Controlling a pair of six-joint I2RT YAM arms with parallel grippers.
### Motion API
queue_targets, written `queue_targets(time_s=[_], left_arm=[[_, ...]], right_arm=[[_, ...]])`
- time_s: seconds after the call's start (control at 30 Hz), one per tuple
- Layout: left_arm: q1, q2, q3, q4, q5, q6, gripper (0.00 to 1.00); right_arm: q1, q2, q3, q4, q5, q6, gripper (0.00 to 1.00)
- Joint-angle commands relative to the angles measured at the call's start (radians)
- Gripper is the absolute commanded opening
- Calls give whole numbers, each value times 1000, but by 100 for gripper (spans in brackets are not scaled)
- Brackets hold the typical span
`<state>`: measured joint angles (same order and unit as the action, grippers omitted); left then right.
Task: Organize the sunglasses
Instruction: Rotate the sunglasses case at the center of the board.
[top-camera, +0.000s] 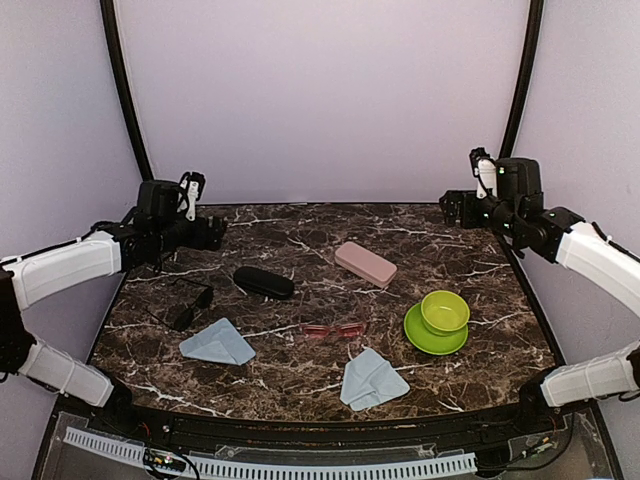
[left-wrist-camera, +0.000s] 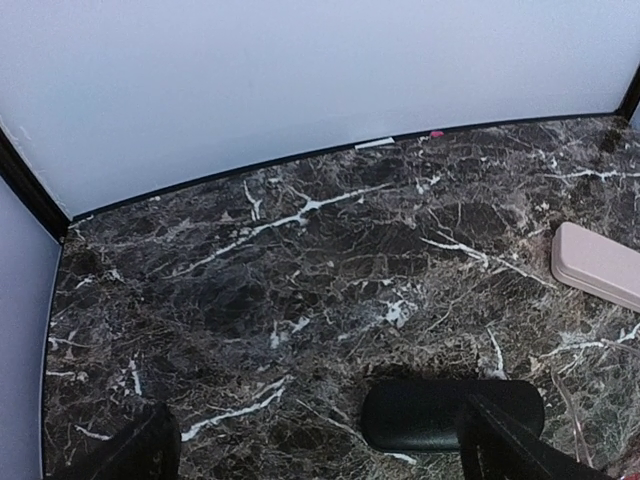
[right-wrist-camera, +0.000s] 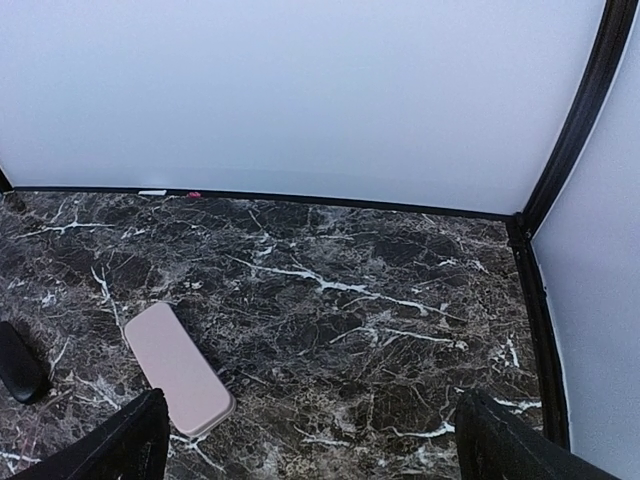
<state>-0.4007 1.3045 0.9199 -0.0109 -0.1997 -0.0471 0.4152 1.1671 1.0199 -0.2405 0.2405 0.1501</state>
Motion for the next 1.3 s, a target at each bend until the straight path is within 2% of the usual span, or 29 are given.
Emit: queue_targets(time_s=[0.0,0.13,0.27,0.47,0.6,0.7,0.97,1.27], left_arm=[[7,124,74,-67,126,44,99],[7,244,159,-139,245,59,99],[2,348,230,-171,273,11,99],[-87,501,345,-183,169,-84,99],[-150,632,476,-276,68,-93,99],[-172,699,553,-321,68,-104,98],[-208,772,624,-395,34,-97,97],[-250,782,636,-480,-23,-59,97]], right_arm=[[9,18,18,18,7,-1,100],[11,23,14,20,-12,8,100],[13,24,-3,38,-26,19,100],[14,45,-4,53,-49,26,100],[16,55,2,54,-62,31,100],[16,57,-1,57,-70,31,100],[17,64,-11,67,-90,38,100],[18,64,-24,73,-95,43,100]])
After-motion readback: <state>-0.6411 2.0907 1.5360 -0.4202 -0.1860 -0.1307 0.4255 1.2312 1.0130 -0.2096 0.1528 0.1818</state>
